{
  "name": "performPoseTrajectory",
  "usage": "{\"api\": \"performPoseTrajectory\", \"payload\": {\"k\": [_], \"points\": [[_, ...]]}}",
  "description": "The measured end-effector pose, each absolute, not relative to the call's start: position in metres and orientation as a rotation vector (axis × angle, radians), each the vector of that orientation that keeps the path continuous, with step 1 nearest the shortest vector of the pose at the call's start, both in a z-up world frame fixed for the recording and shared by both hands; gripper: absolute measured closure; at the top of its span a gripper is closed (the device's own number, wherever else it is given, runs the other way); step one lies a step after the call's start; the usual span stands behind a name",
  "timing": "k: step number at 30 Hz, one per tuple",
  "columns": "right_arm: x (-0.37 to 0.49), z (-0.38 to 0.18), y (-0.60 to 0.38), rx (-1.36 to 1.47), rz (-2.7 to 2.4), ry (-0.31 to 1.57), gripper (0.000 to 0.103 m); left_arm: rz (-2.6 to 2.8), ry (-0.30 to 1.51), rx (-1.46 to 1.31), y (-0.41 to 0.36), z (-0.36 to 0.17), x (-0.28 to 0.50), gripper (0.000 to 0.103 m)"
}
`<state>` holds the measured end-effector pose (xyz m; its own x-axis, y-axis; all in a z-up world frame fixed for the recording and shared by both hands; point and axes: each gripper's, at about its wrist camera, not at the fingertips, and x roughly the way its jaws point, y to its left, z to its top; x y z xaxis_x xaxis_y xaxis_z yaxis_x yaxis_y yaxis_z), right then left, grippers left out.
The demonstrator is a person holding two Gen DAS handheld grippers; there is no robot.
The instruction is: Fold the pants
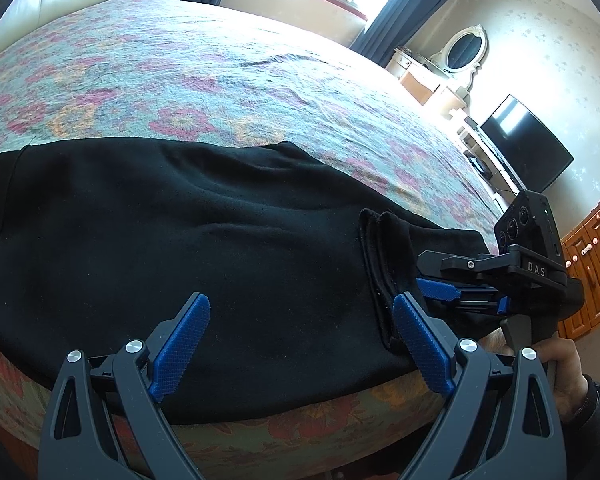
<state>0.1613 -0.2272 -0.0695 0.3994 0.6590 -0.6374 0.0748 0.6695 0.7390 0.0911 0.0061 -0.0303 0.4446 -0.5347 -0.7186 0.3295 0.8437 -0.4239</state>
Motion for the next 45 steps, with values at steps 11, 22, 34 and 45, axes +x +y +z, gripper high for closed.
{"api": "performPoseTrajectory", "payload": {"k": [11, 22, 34, 45], "points": [[0.158, -0.042, -0.204, 0.663, 0.436, 1.126, 0.046, -0.524, 0.984, -0.251, 0.011, -0.035, 0.094, 0.011], [0.156, -0.058, -0.2, 0.654, 0.451, 1.122, 0.034, -0.516, 0.988, -0.265, 0.019, -0.039, 0.096, 0.011], [0.124, -0.036, -0.174, 0.358, 0.352, 1.05, 0.033, -0.506, 0.975, -0.276, 0.032, -0.04, 0.098, 0.011], [0.101, -0.014, -0.178, 0.047, 0.165, 0.944, 0.017, -0.336, 0.938, -0.343, 0.123, -0.037, 0.108, 0.011]]}}
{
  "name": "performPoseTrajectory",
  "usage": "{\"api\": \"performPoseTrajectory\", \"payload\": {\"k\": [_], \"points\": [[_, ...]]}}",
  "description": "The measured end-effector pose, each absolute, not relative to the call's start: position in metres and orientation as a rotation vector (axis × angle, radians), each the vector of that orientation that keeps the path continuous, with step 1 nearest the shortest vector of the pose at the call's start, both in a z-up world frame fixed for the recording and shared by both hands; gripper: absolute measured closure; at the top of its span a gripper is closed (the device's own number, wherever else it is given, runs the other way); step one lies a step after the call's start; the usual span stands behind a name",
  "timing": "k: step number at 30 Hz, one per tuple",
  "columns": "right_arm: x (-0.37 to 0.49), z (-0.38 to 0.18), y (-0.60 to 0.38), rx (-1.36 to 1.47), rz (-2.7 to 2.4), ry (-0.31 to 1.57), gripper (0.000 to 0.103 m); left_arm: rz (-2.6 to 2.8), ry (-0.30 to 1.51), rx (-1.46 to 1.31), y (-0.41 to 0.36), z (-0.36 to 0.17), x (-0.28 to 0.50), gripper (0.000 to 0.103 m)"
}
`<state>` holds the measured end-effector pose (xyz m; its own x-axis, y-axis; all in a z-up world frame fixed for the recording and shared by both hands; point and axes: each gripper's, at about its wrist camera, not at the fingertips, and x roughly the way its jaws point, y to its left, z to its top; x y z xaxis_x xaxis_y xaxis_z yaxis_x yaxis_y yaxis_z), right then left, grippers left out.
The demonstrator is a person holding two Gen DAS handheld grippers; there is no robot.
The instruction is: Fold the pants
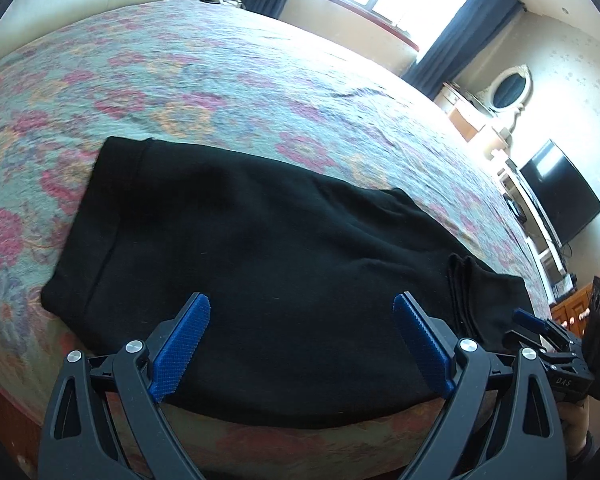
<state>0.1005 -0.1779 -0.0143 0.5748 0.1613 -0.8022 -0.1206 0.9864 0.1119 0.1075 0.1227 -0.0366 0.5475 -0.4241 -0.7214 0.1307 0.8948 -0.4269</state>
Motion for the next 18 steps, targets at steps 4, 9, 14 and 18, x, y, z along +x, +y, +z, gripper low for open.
{"api": "performPoseTrajectory", "payload": {"k": [4, 9, 14, 18], "points": [[0.1, -0.014, -0.189, 0.04, 0.131, 0.93, 0.017, -0.277, 0.937, -0.472, 0.182, -0.047, 0.115, 0.011], [0.103, -0.017, -0.195, 0.038, 0.11, 0.942, 0.017, -0.279, 0.902, -0.532, 0.224, -0.048, 0.122, 0.011], [0.104, -0.02, -0.196, 0.035, 0.105, 0.953, 0.016, -0.298, 0.954, -0.508, 0.242, -0.055, 0.133, 0.011], [0.103, -0.021, -0.199, 0.063, 0.11, 0.956, 0.016, -0.329, 1.024, -0.49, 0.244, -0.067, 0.144, 0.011]]}}
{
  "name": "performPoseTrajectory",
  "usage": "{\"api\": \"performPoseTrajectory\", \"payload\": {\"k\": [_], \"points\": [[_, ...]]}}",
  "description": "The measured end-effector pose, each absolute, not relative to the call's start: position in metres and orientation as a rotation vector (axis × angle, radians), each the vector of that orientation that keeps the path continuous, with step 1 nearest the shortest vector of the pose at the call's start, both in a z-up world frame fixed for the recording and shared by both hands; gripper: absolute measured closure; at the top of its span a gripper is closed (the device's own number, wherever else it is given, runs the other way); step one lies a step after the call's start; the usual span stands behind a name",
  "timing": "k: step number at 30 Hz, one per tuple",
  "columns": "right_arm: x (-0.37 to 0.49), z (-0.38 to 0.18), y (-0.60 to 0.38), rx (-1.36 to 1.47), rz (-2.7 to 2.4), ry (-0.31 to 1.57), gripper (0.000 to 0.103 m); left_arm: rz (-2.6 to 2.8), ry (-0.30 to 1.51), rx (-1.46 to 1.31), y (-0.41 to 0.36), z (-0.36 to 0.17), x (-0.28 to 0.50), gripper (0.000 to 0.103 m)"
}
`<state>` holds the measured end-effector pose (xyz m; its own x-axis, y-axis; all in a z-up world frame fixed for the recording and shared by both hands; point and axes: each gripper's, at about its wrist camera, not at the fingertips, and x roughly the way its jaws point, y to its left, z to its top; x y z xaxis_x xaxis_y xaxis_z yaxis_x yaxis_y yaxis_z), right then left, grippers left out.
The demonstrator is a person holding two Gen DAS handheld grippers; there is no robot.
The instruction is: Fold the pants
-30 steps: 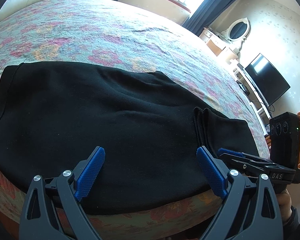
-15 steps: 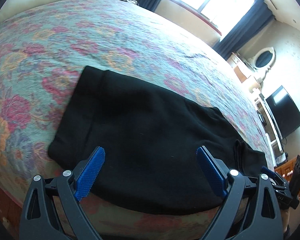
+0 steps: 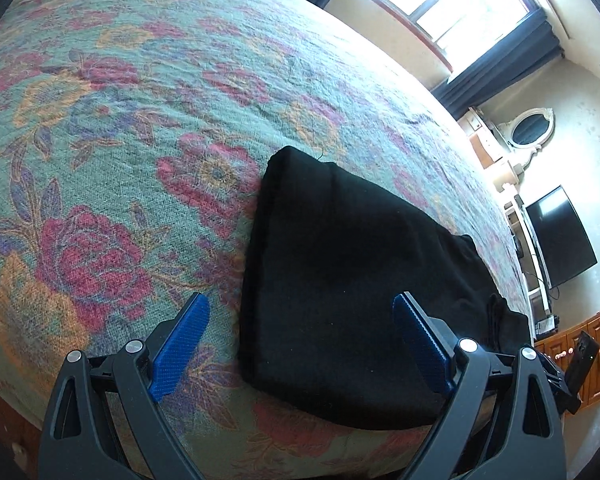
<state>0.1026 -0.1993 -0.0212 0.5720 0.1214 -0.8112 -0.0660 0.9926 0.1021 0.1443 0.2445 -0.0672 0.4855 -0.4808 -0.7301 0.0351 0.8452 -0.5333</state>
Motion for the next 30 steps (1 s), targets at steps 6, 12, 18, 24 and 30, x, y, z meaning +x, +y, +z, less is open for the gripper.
{"api": "performPoseTrajectory", "payload": {"k": [6, 12, 18, 24, 30], "points": [[0.1, -0.024, -0.206, 0.098, 0.108, 0.967, 0.016, -0.429, 1.058, -0.543, 0.246, -0.073, 0.165, 0.011], [0.098, -0.03, -0.211, 0.137, 0.113, 0.989, 0.016, -0.518, 1.105, -0.538, 0.25, -0.075, 0.179, 0.011], [0.099, -0.037, -0.21, 0.164, 0.125, 1.007, 0.016, -0.651, 1.137, -0.476, 0.229, -0.073, 0.175, 0.011], [0.099, -0.042, -0.208, 0.185, 0.141, 1.019, 0.016, -0.627, 1.1, -0.664, 0.243, -0.081, 0.181, 0.011], [0.098, -0.043, -0.209, 0.194, 0.145, 1.022, 0.016, -0.666, 1.098, -0.631, 0.224, -0.078, 0.178, 0.013]]}}
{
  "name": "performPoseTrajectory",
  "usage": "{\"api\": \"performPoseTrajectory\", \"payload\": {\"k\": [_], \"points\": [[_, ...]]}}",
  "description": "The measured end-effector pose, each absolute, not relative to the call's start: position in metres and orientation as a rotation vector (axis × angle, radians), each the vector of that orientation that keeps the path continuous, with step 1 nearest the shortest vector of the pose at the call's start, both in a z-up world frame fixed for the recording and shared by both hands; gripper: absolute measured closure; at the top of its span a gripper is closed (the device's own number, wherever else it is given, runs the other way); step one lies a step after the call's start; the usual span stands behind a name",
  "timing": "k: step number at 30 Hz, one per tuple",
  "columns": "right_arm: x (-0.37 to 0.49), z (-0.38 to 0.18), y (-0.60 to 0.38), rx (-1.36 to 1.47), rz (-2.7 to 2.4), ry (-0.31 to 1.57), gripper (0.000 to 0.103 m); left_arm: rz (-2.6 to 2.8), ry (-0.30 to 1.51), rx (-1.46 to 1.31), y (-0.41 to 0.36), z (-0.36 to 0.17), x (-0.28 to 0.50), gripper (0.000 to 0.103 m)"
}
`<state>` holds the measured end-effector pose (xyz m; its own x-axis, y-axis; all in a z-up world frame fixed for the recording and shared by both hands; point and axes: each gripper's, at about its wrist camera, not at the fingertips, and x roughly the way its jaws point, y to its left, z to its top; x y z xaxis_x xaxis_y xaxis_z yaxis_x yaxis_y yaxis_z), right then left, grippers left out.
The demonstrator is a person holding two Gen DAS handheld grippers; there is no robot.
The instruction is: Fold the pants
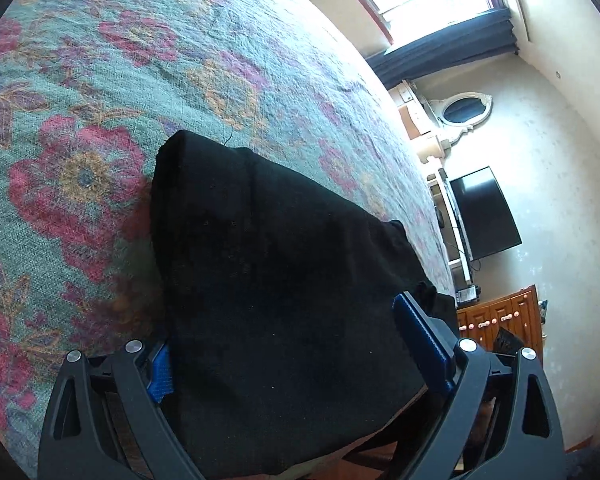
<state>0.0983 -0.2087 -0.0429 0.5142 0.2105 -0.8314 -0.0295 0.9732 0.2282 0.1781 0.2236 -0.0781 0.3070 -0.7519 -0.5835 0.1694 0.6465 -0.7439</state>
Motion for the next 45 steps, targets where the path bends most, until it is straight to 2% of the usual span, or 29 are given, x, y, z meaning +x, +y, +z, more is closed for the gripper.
{"api": "performPoseTrajectory", "payload": {"k": [1, 2, 3, 5, 7, 8, 10, 21, 31, 37, 45], "points": [[0.098, -0.043, -0.209, 0.198, 0.146, 1.021, 0.016, -0.64, 1.099, -0.598, 0.223, -0.078, 0.177, 0.034], [0.098, -0.043, -0.21, 0.2, 0.146, 1.021, 0.016, -0.587, 1.117, -0.563, 0.224, -0.08, 0.178, 0.068], [0.097, -0.043, -0.21, 0.203, 0.147, 1.02, 0.016, -0.538, 1.142, -0.568, 0.229, -0.085, 0.18, 0.074], [0.096, -0.044, -0.211, 0.209, 0.149, 1.019, 0.016, -0.548, 1.14, -0.669, 0.239, -0.09, 0.18, 0.074], [0.096, -0.044, -0.212, 0.217, 0.151, 1.017, 0.016, -0.541, 1.139, -0.641, 0.237, -0.088, 0.178, 0.076], [0.096, -0.044, -0.212, 0.221, 0.153, 1.015, 0.016, -0.535, 1.133, -0.626, 0.235, -0.084, 0.177, 0.083], [0.095, -0.044, -0.214, 0.228, 0.156, 1.012, 0.016, -0.536, 1.103, -0.621, 0.23, -0.073, 0.174, 0.087], [0.089, -0.035, -0.228, 0.317, 0.171, 0.972, 0.016, -0.735, 0.95, -0.531, 0.15, 0.015, 0.159, 0.089], [0.079, -0.02, -0.249, 0.386, 0.156, 0.924, 0.016, -0.883, 0.932, -0.445, 0.039, 0.047, 0.145, 0.088], [0.073, -0.015, -0.264, 0.436, 0.145, 0.896, 0.016, -0.907, 0.97, -0.319, -0.041, 0.034, 0.137, 0.088], [0.071, -0.018, -0.287, 0.522, 0.124, 0.881, 0.016, -0.83, 1.065, -0.228, -0.111, -0.025, 0.138, 0.088]]}}
